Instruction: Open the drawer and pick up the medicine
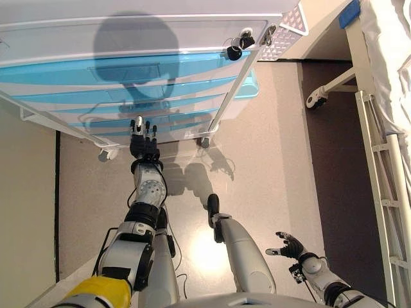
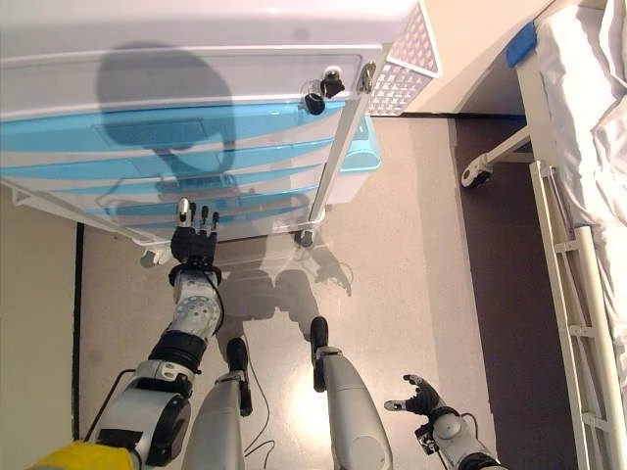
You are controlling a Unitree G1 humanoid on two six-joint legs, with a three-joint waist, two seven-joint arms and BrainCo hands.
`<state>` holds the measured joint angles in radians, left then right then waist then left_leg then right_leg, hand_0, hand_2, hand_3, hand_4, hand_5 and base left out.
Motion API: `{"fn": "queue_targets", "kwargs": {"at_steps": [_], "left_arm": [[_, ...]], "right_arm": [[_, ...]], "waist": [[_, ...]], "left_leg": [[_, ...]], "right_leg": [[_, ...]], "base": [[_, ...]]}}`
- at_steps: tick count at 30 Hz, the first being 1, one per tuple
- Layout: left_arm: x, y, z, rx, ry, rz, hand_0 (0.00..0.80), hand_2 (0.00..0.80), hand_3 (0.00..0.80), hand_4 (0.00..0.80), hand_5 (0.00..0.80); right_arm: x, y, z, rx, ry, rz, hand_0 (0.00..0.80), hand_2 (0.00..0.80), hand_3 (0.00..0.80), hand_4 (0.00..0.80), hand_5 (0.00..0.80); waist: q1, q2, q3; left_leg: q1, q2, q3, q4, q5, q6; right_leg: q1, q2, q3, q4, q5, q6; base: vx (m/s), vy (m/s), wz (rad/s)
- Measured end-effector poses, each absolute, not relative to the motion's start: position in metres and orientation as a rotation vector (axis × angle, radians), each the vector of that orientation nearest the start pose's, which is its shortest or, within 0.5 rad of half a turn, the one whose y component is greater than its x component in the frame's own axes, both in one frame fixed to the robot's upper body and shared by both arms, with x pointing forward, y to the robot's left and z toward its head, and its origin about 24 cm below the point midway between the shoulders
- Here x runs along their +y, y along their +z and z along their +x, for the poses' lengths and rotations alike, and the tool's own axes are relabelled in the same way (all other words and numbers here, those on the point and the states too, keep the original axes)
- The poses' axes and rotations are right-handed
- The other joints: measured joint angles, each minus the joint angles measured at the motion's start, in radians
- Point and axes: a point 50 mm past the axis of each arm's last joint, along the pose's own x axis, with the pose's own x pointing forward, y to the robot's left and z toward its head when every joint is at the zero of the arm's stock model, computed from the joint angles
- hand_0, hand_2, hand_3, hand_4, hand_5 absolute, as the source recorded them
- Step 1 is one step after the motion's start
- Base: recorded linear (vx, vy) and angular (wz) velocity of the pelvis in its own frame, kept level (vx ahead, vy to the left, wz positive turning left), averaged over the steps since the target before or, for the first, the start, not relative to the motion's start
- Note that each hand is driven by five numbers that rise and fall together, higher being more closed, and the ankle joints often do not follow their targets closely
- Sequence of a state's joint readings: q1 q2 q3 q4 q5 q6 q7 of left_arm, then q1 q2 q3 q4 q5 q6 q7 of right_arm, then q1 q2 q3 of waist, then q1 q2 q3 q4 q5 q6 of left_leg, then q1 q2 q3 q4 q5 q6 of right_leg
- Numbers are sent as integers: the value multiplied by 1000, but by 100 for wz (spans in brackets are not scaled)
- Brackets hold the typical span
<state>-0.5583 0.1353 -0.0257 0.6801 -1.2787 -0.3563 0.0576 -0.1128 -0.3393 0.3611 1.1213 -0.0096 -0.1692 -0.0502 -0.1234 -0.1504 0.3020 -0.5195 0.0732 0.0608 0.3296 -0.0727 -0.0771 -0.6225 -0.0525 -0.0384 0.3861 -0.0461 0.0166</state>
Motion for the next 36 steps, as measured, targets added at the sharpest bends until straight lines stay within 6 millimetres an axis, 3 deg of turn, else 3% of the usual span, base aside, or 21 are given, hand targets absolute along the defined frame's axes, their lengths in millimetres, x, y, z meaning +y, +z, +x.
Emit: {"fn": "queue_targets", "kwargs": {"at_steps": [6,13,18,24,36], "left_arm": [[177,49,343,-76,255,-1074,0,0,0,0,0],[178,49,343,-81,252,-1069,0,0,0,0,0],[183,58,347,-106,241,-1051,0,0,0,0,0],[183,87,357,-193,183,-1045,0,0,0,0,0],[183,89,357,-197,196,-1053,0,0,0,0,0]], "right_arm": [[-235,-129,165,866,132,-531,0,0,0,0,0],[-235,-129,165,867,133,-532,0,0,0,0,0],[-235,-129,165,869,133,-532,0,0,0,0,0],[-237,-129,164,876,136,-534,0,0,0,0,0],[-244,-129,162,891,133,-546,0,0,0,0,0]], "waist": [[2,2,12],[2,2,12],[0,3,12],[1,4,13],[-1,4,13]], "left_leg": [[0,0,0,4,0,0],[1,0,0,7,0,0],[2,0,1,7,0,0],[2,0,3,4,0,0],[1,0,4,3,0,0]], "right_leg": [[0,0,0,3,0,0],[0,-1,0,7,0,0],[0,-1,1,3,0,0],[-1,-1,1,3,0,0],[-3,-1,1,5,0,0]], "base": [[0,0,0],[0,0,0],[0,0,0],[0,0,0],[0,0,0]]}}
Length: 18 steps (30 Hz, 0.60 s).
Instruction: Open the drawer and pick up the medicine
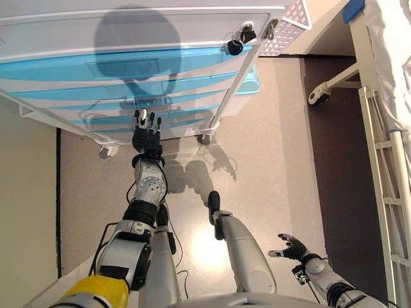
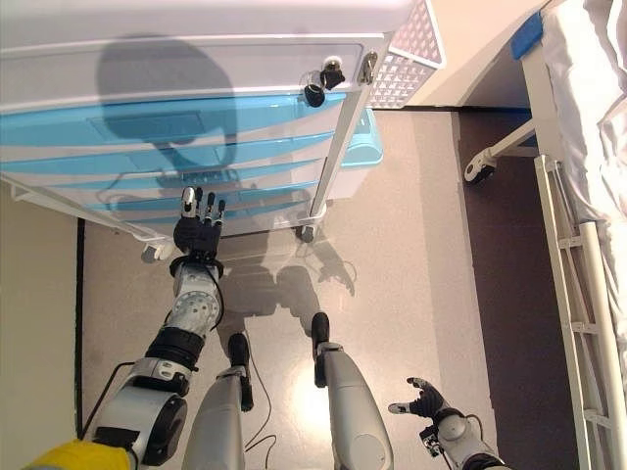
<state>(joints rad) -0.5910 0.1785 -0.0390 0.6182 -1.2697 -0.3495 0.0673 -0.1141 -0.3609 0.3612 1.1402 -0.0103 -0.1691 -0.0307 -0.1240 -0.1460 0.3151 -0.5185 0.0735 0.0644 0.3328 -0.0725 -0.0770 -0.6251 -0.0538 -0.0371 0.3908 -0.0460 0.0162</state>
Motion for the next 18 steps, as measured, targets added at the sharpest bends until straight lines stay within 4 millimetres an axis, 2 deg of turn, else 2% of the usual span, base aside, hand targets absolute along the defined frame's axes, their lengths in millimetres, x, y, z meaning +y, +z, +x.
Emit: {"fn": "queue_targets", "kwargs": {"at_steps": [9,18], "left_arm": [[182,91,357,-205,207,-1062,0,0,0,0,0],[171,96,357,-210,185,-1093,0,0,0,0,0]], "right_arm": [[-245,-129,162,892,135,-546,0,0,0,0,0],[-244,-129,162,894,141,-546,0,0,0,0,0]], "waist": [[0,0,0],[1,2,2]], "left_leg": [[-2,1,4,-7,0,0],[-4,-1,2,-10,1,0]], "right_leg": [[-7,0,2,-2,0,0],[-9,-2,1,1,0,0]], "base": [[0,0,0],[0,0,0]]}}
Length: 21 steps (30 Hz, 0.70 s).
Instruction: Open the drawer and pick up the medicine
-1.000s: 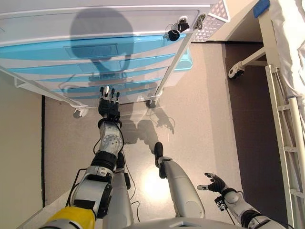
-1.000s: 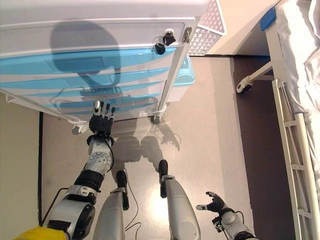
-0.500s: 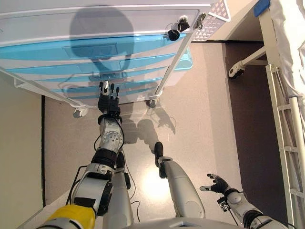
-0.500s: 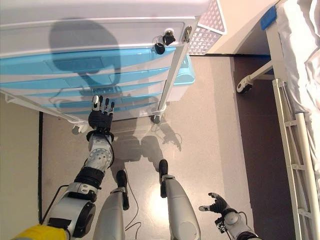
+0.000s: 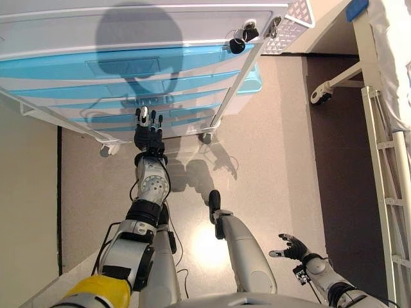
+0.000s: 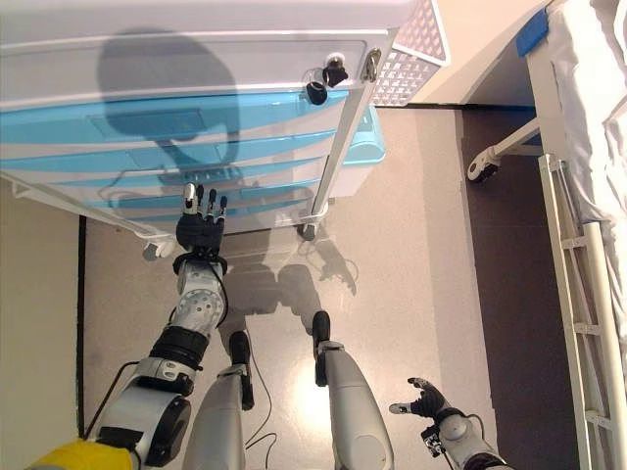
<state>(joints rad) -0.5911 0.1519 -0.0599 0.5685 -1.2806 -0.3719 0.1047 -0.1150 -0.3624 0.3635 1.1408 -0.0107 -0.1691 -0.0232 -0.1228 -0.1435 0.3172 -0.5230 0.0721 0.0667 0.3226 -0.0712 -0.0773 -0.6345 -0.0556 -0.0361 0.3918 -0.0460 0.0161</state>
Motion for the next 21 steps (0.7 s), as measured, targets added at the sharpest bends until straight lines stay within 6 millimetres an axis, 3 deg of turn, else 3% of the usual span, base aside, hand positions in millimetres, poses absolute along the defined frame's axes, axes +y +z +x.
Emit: {"fn": "queue_targets", "kwargs": {"at_steps": [6,10,21], "left_arm": [[168,99,356,-220,179,-1102,0,0,0,0,0],[162,114,356,-266,126,-1122,0,0,0,0,0],[159,114,356,-248,124,-1147,0,0,0,0,0]], "right_arm": [[-244,-129,161,895,145,-547,0,0,0,0,0],[-243,-129,162,895,163,-563,0,0,0,0,0],[-245,-129,160,904,187,-581,0,0,0,0,0]], "waist": [[-1,2,4],[-1,3,24],[-1,11,31]], "left_leg": [[0,0,-1,-1,2,-1],[1,-3,-4,-1,3,5],[7,-14,-3,9,8,2]], "right_leg": [[0,0,-1,1,0,0],[0,-3,-1,5,0,0],[2,-15,-1,27,-1,0]], "base": [[0,0,0],[3,-2,2],[0,1,1]]}}
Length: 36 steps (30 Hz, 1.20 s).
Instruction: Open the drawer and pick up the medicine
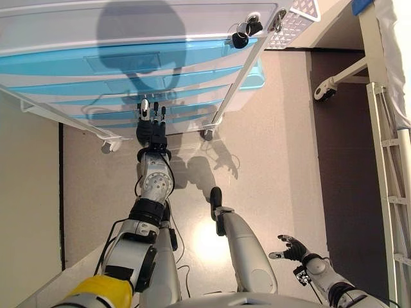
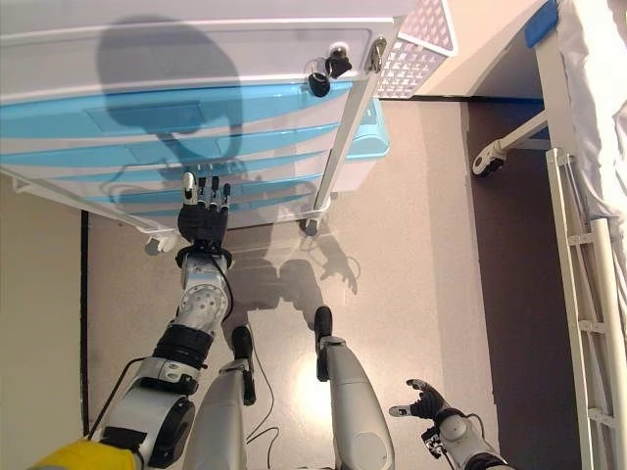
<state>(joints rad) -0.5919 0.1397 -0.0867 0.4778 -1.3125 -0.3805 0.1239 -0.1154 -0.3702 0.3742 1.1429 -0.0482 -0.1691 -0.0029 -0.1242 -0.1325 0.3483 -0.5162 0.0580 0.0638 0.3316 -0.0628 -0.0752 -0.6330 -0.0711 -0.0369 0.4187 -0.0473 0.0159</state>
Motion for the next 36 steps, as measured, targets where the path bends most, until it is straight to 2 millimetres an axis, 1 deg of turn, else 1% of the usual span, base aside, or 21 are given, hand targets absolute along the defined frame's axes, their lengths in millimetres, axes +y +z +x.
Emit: {"fn": "queue_targets", "kwargs": {"at_steps": [2,7,8,10,13,17,18,19,20,23,28,36], "left_arm": [[159,114,356,-241,128,-1149,0,0,0,0,0],[158,112,356,-225,146,-1160,0,0,0,0,0],[155,114,356,-228,130,-1152,0,0,0,0,0],[153,118,357,-223,131,-1164,0,0,0,0,0],[154,122,359,-242,130,-1167,0,0,0,0,0],[151,129,360,-268,124,-1180,0,0,0,0,0],[150,130,360,-273,116,-1185,85,85,85,85,85],[149,132,360,-277,111,-1186,267,267,267,267,267],[148,133,360,-280,107,-1186,800,800,800,800,800],[149,134,361,-282,107,-1186,800,800,800,800,800],[148,135,361,-275,111,-1187,800,800,800,800,800],[146,137,362,-276,104,-1192,800,800,800,800,800]], "right_arm": [[-246,-129,161,904,187,-584,0,0,0,0,0],[-245,-130,159,908,206,-598,0,0,0,0,0],[-246,-130,159,910,205,-601,0,0,0,0,0],[-246,-129,160,905,206,-604,0,0,0,0,0],[-248,-129,160,905,205,-609,0,0,0,0,0],[-252,-128,159,914,197,-620,0,0,0,0,0],[-253,-127,160,913,196,-622,0,0,0,0,0],[-253,-127,160,912,195,-623,0,0,0,0,0],[-254,-127,160,912,194,-624,0,0,0,0,0],[-254,-127,160,912,192,-625,0,0,0,0,0],[-255,-127,160,912,194,-637,0,0,0,0,0],[-255,-127,159,915,199,-645,0,0,0,0,0]], "waist": [[-3,7,5],[-7,11,17],[-10,16,20],[-13,19,23],[-20,22,25],[-23,26,27],[-22,26,27],[-22,26,27],[-21,26,27],[-22,29,29],[-25,44,38],[-26,45,39]], "left_leg": [[2,-6,-1,6,-1,2],[11,-17,2,27,-4,7],[11,-19,2,35,-9,14],[8,-19,4,47,-14,17],[-19,-17,3,61,-17,15],[-42,-18,3,68,-14,20],[-48,-18,3,70,-14,20],[-54,-18,3,73,-14,20],[-61,-19,4,77,-14,20],[-73,-21,4,87,-14,20],[-74,-25,4,102,-17,23],[-75,-24,3,115,-23,23]], "right_leg": [[1,-6,1,9,-2,2],[2,-20,5,46,-13,6],[2,-21,7,55,-16,7],[-1,-23,10,62,-25,13],[-24,-23,10,67,-24,13],[-43,-23,12,68,-16,12],[-49,-24,11,69,-16,12],[-55,-24,11,71,-16,12],[-62,-25,12,75,-16,12],[-73,-28,12,90,-17,12],[-72,-32,13,102,-19,13],[-72,-32,13,106,-23,14]], "base": [[-3,11,4],[-26,22,3],[0,0,0],[0,0,0],[0,0,0],[0,0,0],[-15,-1,3],[-21,5,3],[0,0,0],[0,0,0],[0,0,0],[0,0,0]]}}
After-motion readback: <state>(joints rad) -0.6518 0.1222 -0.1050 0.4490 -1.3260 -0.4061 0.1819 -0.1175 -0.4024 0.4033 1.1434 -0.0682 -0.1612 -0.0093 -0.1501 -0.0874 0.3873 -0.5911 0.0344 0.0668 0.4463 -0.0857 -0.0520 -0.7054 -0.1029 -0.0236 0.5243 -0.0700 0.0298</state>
